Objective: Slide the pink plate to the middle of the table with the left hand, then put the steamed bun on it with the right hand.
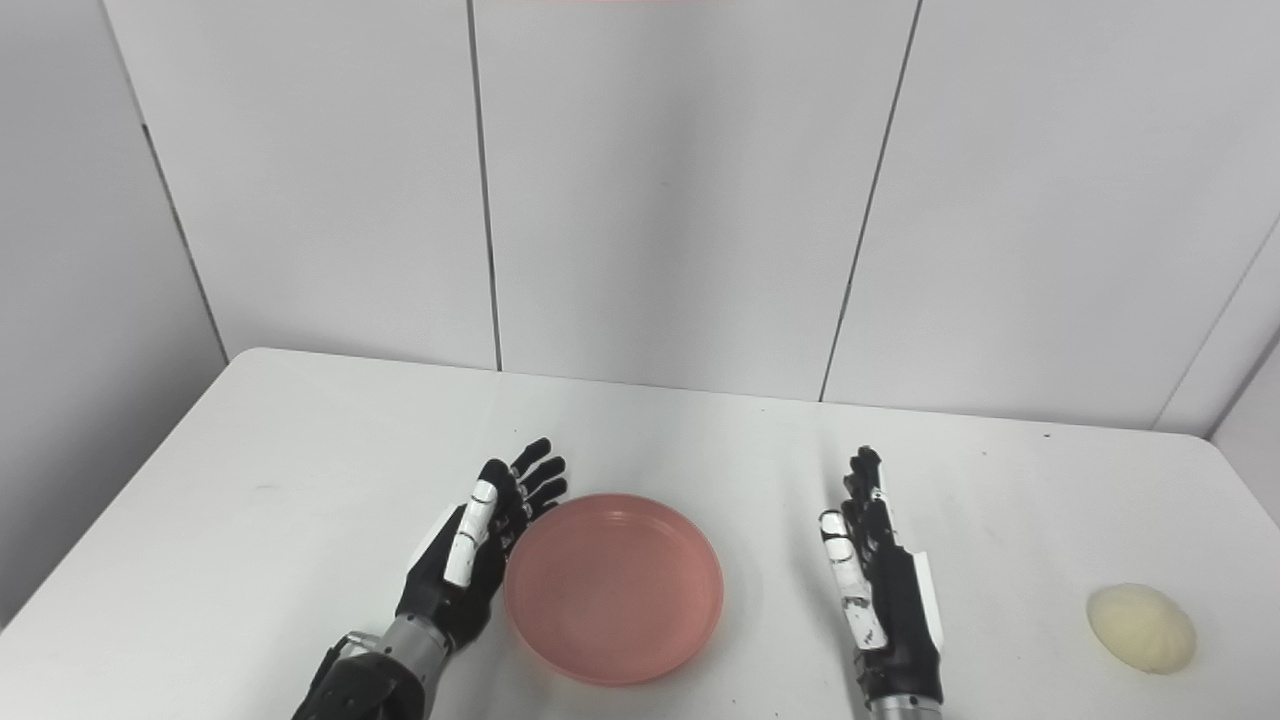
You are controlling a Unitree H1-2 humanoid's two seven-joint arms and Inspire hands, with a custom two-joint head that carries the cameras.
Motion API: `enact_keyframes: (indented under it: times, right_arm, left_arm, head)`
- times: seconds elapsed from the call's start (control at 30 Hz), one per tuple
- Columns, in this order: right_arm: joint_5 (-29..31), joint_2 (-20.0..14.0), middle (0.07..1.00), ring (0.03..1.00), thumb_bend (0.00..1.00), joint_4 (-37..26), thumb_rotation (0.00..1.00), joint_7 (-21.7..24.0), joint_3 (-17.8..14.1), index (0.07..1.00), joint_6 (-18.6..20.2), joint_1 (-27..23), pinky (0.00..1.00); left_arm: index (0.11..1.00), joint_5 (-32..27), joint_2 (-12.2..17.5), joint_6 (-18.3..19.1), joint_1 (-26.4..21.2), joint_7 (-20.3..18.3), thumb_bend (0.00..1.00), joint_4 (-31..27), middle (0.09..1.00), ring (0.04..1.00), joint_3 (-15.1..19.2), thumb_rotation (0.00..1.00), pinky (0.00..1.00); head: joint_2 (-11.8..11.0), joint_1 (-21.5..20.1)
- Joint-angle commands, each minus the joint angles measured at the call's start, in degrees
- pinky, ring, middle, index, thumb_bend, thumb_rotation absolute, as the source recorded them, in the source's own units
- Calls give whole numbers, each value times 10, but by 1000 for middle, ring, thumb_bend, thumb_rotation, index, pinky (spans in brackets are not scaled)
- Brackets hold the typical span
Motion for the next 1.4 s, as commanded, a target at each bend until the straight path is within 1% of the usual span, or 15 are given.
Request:
enact_keyframes:
  times: [0.0, 0.03, 0.07, 0.13, 0.3, 0.47, 0.67, 0.77, 0.9, 1.03, 1.1, 1.17, 1.3, 1.33, 1.37]
  right_arm:
    - [-9, 16, 1000, 1000, 571, 8, 856, -12, 7, 1000, 14, 21, 1000]
    - [-14, 18, 1000, 1000, 574, 4, 858, -14, 8, 1000, 20, 21, 1000]
    - [-17, 19, 1000, 1000, 576, 2, 851, -16, 9, 1000, 23, 21, 1000]
    - [-16, 22, 1000, 1000, 568, -4, 841, -16, 12, 1000, 27, 21, 1000]
    - [-25, 26, 1000, 1000, 550, -11, 854, -20, 16, 1000, 34, 20, 1000]
    - [-26, 26, 1000, 1000, 560, -28, 857, -17, 22, 1000, 50, 24, 1000]
    - [-31, 21, 998, 999, 554, -38, 884, -17, 28, 1000, 56, 29, 995]
    - [-25, 22, 994, 998, 540, -48, 862, -16, 28, 996, 62, 31, 992]
    - [-16, 20, 988, 993, 544, -47, 856, -18, 21, 994, 59, 31, 998]
    - [-5, 10, 992, 998, 592, -33, 856, -16, 11, 998, 47, 25, 1000]
    - [-8, 3, 996, 998, 635, -29, 867, -17, 8, 998, 45, 22, 1000]
    - [-18, -9, 983, 990, 645, -32, 853, -22, 2, 992, 49, 20, 1000]
    - [-41, -24, 971, 979, 633, -42, 863, -40, -11, 982, 52, 18, 994]
    - [-51, -23, 952, 964, 637, -44, 838, -55, -19, 960, 52, 16, 972]
    - [-59, -22, 921, 934, 669, -46, 813, -66, -24, 923, 52, 15, 934]
  left_arm:
    - [953, 12, -8, -5, 9, 4, 633, -7, 966, 964, -8, 1000, 981]
    - [955, 13, -12, -10, 14, 5, 631, -10, 969, 967, -10, 1000, 983]
    - [958, 13, -15, -13, 18, 5, 593, -13, 977, 976, -11, 1000, 993]
    - [966, 14, -18, -16, 22, 2, 566, -15, 989, 987, -13, 1000, 999]
    - [999, 30, -17, -34, 27, -1, 545, -11, 1000, 1000, -25, 1000, 1000]
    - [1000, 43, -18, -59, 24, 4, 548, 2, 1000, 1000, -29, 1000, 1000]
    - [1000, 82, -12, -95, 16, 12, 577, 25, 1000, 1000, -39, 1000, 1000]
    - [1000, 106, -12, -108, 14, 27, 626, 32, 1000, 1000, -41, 1000, 1000]
    - [1000, 118, -12, -131, 8, 37, 630, 48, 1000, 1000, -38, 1000, 1000]
    - [1000, 127, -11, -132, 5, 48, 635, 51, 1000, 1000, -36, 1000, 1000]
    - [1000, 129, -13, -137, 5, 52, 609, 53, 1000, 1000, -35, 1000, 1000]
    - [1000, 136, -16, -141, 6, 65, 593, 55, 1000, 1000, -33, 1000, 1000]
    - [1000, 140, -19, -141, 8, 73, 576, 51, 1000, 1000, -33, 1000, 1000]
    - [1000, 140, -20, -141, 9, 75, 566, 51, 1000, 1000, -32, 1000, 1000]
    - [1000, 139, -20, -140, 9, 76, 551, 50, 1000, 1000, -32, 1000, 1000]
  head:
    - [1, -1]
    - [6, -9]
    - [6, -10]
    - [9, -15]
    - [17, -22]
    - [26, -25]
    - [31, -17]
    - [30, -16]
    - [30, -22]
    - [29, -27]
    - [29, -29]
    - [30, -33]
    - [29, -46]
    - [28, -48]
    - [28, -48]
